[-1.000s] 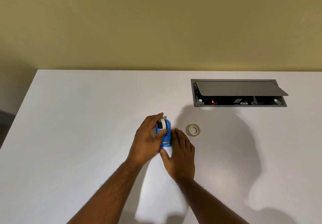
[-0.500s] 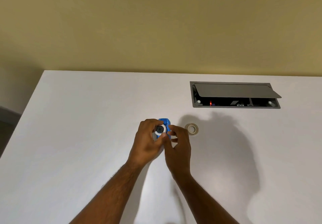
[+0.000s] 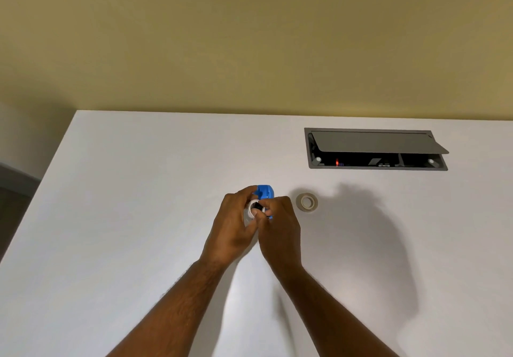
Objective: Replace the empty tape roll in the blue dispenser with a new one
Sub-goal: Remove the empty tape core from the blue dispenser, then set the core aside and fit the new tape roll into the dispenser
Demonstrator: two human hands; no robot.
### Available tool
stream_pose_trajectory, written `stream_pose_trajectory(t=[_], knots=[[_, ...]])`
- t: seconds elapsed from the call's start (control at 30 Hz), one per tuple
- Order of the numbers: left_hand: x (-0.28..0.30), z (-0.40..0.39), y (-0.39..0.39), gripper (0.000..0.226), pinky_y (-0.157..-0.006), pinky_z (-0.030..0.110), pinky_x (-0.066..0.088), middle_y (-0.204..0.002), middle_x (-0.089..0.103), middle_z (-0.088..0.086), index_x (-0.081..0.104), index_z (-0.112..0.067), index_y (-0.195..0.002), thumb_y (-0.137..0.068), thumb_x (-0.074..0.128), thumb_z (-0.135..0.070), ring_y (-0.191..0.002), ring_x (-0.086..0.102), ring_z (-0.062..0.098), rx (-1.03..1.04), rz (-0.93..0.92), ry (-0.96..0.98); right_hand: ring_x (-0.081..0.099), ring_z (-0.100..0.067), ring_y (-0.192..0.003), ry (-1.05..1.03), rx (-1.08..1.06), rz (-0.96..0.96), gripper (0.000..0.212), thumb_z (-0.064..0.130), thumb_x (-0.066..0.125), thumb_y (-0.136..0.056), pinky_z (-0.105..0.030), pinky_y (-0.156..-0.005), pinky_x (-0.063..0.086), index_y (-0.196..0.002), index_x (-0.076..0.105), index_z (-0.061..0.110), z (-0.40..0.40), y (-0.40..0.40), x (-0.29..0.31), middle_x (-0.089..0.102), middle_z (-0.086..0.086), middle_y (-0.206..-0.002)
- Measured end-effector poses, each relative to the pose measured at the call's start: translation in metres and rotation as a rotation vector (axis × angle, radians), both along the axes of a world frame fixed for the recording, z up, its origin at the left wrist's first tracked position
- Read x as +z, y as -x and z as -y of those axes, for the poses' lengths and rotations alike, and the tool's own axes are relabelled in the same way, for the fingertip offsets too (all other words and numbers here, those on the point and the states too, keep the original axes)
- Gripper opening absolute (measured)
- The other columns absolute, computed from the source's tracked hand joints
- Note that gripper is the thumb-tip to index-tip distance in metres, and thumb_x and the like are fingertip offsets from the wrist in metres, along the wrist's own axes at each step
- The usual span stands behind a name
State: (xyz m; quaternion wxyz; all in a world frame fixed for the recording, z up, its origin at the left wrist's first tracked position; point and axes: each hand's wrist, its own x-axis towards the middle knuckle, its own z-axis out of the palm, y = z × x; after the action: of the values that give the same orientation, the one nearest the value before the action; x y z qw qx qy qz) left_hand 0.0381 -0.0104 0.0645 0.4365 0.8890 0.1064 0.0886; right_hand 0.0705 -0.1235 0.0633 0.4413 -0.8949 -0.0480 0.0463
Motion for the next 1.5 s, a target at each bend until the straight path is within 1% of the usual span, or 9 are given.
stream_pose_trajectory(t=[0.13,0.3,0.47,0.63,0.9,1.07,1.23,1.4,1.5], knots=[[-0.004,-0.002,0.002,0.062,-0.081,0.004,0.034,-0.118,0.040,-0.054,0.025,-0.073,-0.128,-0.091,0.064,-0.042,-0.112,0.042,-0.020,-0.012,-0.034,-0.027,0.059,-0.013,-0.086,0.054,0.047,0.047,0.011,0.019,0.062,-0.095,-0.023,-0.077,0.052,-0.105,0.061,0.014,-0.003,0.000,0.000,0.056,0.003,-0.101],[-0.019,-0.016,0.008,0.069,-0.086,0.007,0.035,-0.119,0.052,-0.027,0.032,-0.046,-0.144,-0.088,0.070,-0.035,-0.111,0.047,-0.012,0.096,-0.120,0.015,0.060,-0.018,-0.088,0.006,0.047,0.095,0.012,0.018,0.061,-0.097,-0.027,-0.074,0.050,-0.106,0.055,0.011,-0.004,0.003,0.003,0.056,-0.003,-0.107],[-0.029,-0.036,0.012,0.068,-0.094,0.026,0.045,-0.129,0.063,-0.015,0.037,-0.035,-0.146,-0.088,0.069,-0.019,-0.115,0.056,0.009,0.264,-0.157,0.023,0.054,-0.008,-0.083,-0.046,-0.047,0.071,0.006,0.023,0.053,-0.099,-0.015,-0.066,0.039,-0.095,0.050,0.025,0.009,0.006,-0.002,0.049,0.009,-0.097],[-0.035,-0.047,0.010,0.062,-0.094,0.025,0.042,-0.132,0.064,-0.012,0.040,-0.029,-0.144,-0.090,0.065,-0.017,-0.118,0.060,0.014,0.330,-0.187,-0.026,0.055,-0.002,-0.089,-0.041,-0.085,0.074,0.002,0.027,0.053,-0.099,-0.012,-0.067,0.041,-0.101,0.052,0.027,0.022,0.011,-0.011,0.049,0.015,-0.099],[-0.040,-0.059,-0.003,0.063,-0.089,0.038,0.050,-0.120,0.069,0.000,0.045,-0.016,-0.142,-0.085,0.071,-0.011,-0.108,0.061,0.027,0.307,-0.170,-0.093,0.056,-0.004,-0.088,-0.033,-0.089,0.085,0.005,0.026,0.056,-0.098,-0.020,-0.069,0.047,-0.101,0.052,0.026,0.028,0.013,-0.016,0.051,0.012,-0.101],[-0.048,-0.060,-0.001,0.067,-0.087,0.031,0.044,-0.121,0.067,0.004,0.047,-0.015,-0.140,-0.080,0.074,-0.005,-0.112,0.059,0.029,0.318,-0.177,-0.111,0.055,-0.002,-0.090,-0.023,-0.081,0.074,0.006,0.025,0.056,-0.099,-0.011,-0.068,0.042,-0.102,0.051,0.028,0.029,0.014,-0.017,0.051,0.012,-0.102],[-0.047,-0.057,0.001,0.070,-0.092,0.031,0.042,-0.128,0.064,0.004,0.049,-0.012,-0.140,-0.077,0.078,-0.004,-0.119,0.056,0.030,0.295,-0.157,-0.128,0.056,0.001,-0.093,-0.037,-0.067,0.047,0.004,0.023,0.056,-0.099,-0.012,-0.069,0.044,-0.103,0.054,0.026,0.029,0.012,-0.015,0.054,0.012,-0.103],[-0.037,-0.039,0.002,0.062,-0.100,0.021,0.035,-0.138,0.055,-0.007,0.047,-0.022,-0.142,-0.086,0.074,-0.018,-0.126,0.044,0.008,0.247,-0.111,-0.076,0.058,-0.003,-0.089,-0.139,-0.068,-0.033,0.006,0.019,0.059,-0.097,-0.010,-0.070,0.044,-0.096,0.059,0.025,0.024,0.009,-0.012,0.059,0.010,-0.097],[-0.029,-0.026,0.004,0.055,-0.103,0.013,0.028,-0.138,0.052,-0.013,0.050,-0.026,-0.140,-0.089,0.070,-0.022,-0.129,0.042,0.006,0.146,-0.061,-0.068,0.059,-0.004,-0.086,-0.202,-0.092,-0.085,0.007,0.022,0.063,-0.095,-0.013,-0.069,0.046,-0.093,0.058,0.027,0.020,0.007,-0.009,0.060,0.010,-0.095]])
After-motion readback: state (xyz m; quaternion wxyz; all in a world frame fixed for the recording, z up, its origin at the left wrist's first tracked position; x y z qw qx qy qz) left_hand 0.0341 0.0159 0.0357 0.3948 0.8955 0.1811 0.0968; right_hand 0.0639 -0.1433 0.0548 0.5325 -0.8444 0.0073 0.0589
